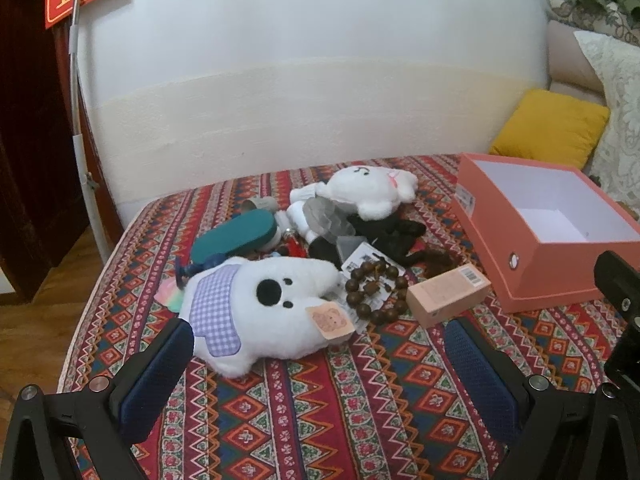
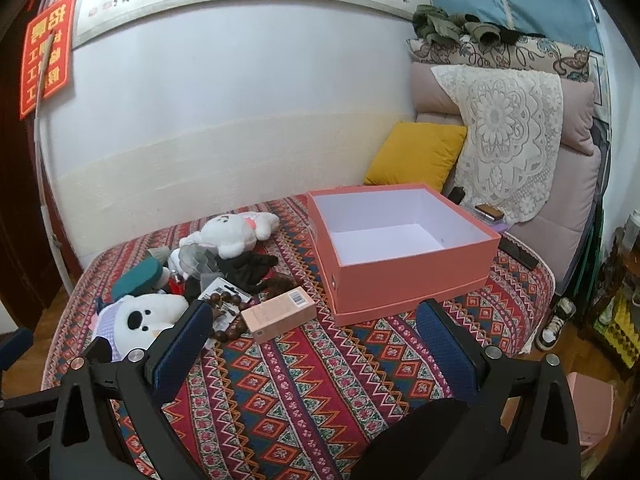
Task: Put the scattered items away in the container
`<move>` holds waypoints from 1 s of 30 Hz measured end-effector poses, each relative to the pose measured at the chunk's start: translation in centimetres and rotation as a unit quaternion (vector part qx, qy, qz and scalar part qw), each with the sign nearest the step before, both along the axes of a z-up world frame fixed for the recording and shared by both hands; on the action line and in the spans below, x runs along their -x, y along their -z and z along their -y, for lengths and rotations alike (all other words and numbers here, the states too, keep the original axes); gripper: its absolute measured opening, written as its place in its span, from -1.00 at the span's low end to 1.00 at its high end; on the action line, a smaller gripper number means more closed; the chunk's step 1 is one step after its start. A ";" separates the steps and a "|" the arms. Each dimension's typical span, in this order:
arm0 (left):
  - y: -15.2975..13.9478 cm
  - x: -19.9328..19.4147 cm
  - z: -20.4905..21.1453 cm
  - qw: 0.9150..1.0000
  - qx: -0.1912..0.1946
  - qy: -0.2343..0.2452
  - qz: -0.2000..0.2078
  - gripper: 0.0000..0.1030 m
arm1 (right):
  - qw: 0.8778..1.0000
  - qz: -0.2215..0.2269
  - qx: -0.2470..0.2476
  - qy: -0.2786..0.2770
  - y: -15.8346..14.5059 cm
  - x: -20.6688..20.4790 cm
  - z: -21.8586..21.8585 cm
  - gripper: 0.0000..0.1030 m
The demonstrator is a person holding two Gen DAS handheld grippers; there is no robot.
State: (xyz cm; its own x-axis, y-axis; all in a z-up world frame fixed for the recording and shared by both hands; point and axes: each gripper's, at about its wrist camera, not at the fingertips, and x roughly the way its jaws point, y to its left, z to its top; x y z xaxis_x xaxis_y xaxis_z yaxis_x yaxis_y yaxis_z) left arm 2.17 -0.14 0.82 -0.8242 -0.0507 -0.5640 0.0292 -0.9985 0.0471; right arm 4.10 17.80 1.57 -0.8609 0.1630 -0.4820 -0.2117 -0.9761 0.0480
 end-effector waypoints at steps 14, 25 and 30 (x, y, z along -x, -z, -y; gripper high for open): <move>0.7 0.1 1.2 1.000 -0.001 -0.001 0.002 1.00 | 1.000 -0.007 0.003 -0.023 0.1 0.2 0.7 1.00; 4.6 1.2 6.8 0.999 0.001 -0.043 -0.006 1.00 | 0.985 -0.007 -0.048 -0.168 2.9 3.8 3.1 1.00; 9.0 5.4 9.7 0.994 -0.060 -0.039 0.087 1.00 | 0.971 0.089 -0.020 -0.220 7.4 8.8 2.8 1.00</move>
